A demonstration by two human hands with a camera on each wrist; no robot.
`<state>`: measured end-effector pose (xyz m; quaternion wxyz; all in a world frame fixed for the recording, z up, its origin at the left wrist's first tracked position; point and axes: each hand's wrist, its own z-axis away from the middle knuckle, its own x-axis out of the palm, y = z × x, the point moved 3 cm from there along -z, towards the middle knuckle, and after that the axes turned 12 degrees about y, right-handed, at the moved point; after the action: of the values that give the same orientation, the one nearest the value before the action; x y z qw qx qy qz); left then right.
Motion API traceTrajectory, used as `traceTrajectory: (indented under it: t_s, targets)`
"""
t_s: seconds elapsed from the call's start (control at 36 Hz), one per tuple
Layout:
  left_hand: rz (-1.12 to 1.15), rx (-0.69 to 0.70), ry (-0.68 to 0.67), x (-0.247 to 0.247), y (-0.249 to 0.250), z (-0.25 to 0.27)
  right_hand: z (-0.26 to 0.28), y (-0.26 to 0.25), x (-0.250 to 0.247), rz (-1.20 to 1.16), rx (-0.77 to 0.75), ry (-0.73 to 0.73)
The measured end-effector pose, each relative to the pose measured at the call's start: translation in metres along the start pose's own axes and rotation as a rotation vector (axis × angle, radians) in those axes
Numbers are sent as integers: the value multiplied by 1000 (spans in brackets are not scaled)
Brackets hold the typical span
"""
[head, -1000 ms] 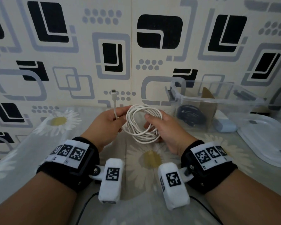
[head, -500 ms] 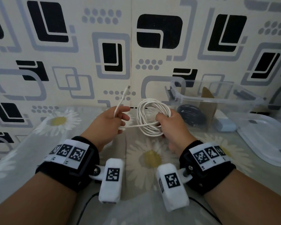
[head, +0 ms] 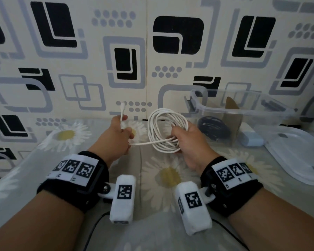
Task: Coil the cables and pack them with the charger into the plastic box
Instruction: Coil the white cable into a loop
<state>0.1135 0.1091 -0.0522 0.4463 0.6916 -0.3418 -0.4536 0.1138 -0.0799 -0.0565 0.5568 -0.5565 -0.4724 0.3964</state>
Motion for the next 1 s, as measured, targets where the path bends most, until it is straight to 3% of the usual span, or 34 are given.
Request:
traceTrajectory:
  t_s: [0.11,0.19,0.33,0.56,0.72,0.81,0.92,1.0]
  targets:
    - [-341,260,-158,2,3,4,2,0,2,-38,-8,-42]
    - [-489,346,-312,8,5,15,2,0,2,-80,-15,-53]
    - [-373,418,-388,9,8,18,3,1,5,-141,31,-76]
    - [-149,472,-370,8,9,14,-1,6,1,-285,189,-72]
    - [-31,401,-390,9,17,22,7,10,8,-214,291,-261]
    - [-36,352,-338,8,17,23,9,12,9,-181,305,-332]
    - [-39,255,-164,5,13,17,7,14,9,-173,314,-289]
    - [85,151,-82,3,11,13,4,12,9,-223,304,-214]
